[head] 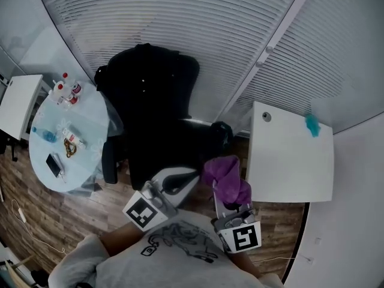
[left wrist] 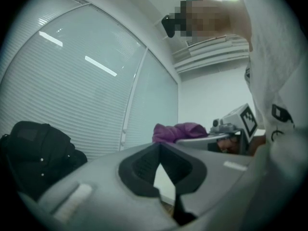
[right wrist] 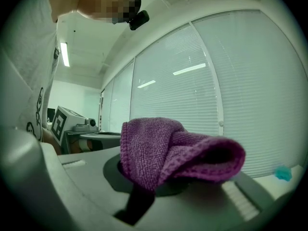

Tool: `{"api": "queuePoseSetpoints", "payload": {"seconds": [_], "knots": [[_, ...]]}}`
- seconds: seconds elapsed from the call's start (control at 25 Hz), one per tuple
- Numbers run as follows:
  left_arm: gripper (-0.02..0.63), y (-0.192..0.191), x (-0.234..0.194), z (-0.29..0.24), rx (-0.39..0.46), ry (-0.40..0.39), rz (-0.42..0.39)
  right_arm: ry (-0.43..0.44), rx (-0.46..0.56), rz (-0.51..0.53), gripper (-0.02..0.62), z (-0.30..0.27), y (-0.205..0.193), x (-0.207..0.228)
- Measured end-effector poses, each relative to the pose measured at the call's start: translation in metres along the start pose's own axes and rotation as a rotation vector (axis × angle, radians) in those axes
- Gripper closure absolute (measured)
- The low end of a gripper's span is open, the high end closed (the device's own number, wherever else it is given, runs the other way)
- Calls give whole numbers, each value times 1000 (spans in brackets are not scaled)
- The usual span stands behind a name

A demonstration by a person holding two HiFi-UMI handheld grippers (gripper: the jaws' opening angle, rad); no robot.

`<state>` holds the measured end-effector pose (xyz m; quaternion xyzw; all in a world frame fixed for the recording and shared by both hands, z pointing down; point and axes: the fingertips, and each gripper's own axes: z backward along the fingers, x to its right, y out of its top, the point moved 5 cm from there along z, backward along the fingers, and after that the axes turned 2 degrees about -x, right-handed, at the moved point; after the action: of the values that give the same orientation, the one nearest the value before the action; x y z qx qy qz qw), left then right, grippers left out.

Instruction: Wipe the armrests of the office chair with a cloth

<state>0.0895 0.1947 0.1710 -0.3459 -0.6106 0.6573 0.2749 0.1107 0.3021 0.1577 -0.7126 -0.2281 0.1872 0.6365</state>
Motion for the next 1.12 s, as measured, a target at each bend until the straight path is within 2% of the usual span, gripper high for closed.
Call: {"api": "queuePoseSetpoints", "payload": {"seconds": [0.16,0.28,0.4,0.84,1.12], "knots": [[604,0,-25,-13,-3,-8,-8,-18,-3,0,561,-22,2,16],[604,2,-30,-18,-11,-23,-35,-29,-4,7,561,-26,2,24],[604,2,-34,-20,-16,-18,-22,-32,-19,20,561,-27,-1,30],[604,2,-30,-32,-32,-13,-1,-30,-33,9,561,-25,2,41],[604,-12,-28,-42,-46,-23,-1,-34,-78,-6,562,-22,-14,48]]}}
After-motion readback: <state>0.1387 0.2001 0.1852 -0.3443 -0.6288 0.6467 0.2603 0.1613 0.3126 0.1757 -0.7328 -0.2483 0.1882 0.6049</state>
